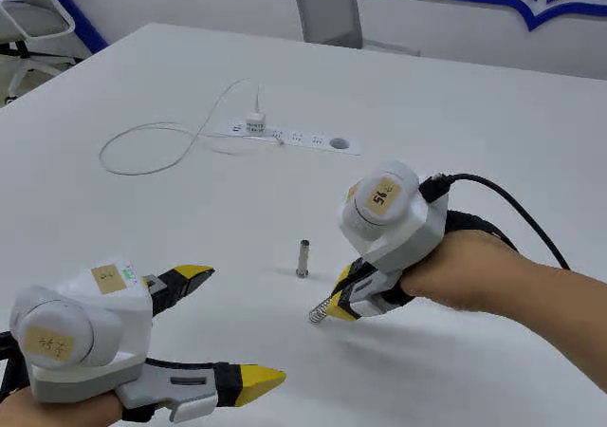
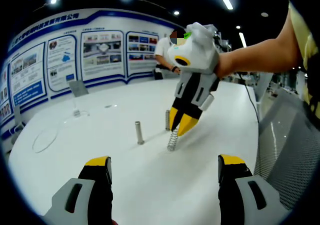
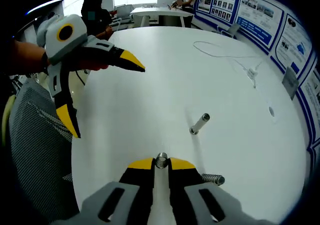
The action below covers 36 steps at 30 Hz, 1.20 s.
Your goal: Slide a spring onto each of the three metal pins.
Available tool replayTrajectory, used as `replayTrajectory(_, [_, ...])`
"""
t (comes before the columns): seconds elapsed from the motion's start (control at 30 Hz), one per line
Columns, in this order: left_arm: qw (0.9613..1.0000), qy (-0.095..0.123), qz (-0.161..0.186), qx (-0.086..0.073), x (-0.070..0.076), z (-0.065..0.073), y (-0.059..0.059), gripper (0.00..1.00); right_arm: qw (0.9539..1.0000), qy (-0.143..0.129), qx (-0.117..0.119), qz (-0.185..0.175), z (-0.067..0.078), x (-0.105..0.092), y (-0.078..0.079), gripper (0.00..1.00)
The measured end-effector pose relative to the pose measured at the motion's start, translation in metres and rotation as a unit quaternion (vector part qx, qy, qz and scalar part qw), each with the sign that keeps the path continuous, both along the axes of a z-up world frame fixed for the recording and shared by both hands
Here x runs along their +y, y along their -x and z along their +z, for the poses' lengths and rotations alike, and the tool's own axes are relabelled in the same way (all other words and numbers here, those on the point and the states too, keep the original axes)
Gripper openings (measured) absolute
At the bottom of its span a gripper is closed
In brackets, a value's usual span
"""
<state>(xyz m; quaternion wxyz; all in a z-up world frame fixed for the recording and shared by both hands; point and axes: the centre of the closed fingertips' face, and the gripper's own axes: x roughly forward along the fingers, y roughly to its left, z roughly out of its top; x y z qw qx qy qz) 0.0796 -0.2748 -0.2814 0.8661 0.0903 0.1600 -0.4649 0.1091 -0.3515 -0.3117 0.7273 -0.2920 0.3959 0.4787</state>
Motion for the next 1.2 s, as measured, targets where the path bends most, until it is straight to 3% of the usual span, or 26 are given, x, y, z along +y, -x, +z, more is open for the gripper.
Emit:
replayTrajectory(0.27, [1.0000,0.002,0.000,-0.001,0.000,0.001,0.001,0.89,1.0000,0.000,-0.003,-0.001,0.011,-0.002,-0.002,0.12])
replayTrajectory(0.5, [1.0000,0.003,0.002,-0.003,0.001,0.001,-0.001,0.89,0.9999,-0.011,-0.002,-0.002,0.036,0.001,-0.007,0.12])
replayTrajectory(0.9, [1.0000,0.004,0.002,-0.005,-0.001,0.003,-0.003,0.89,0.9997,-0.004,-0.022,0.006,0.076,0.007,-0.040,0.12])
replayTrajectory(1.07, [1.0000,0.004,0.003,-0.006,0.000,0.004,-0.004,0.89,0.9995,-0.003,-0.029,0.009,0.082,0.015,-0.052,0.12])
replayTrajectory(1.2, [1.0000,0.004,0.005,-0.006,0.001,0.004,-0.005,0.89,0.9997,0.002,-0.024,0.010,0.078,0.020,-0.056,0.12])
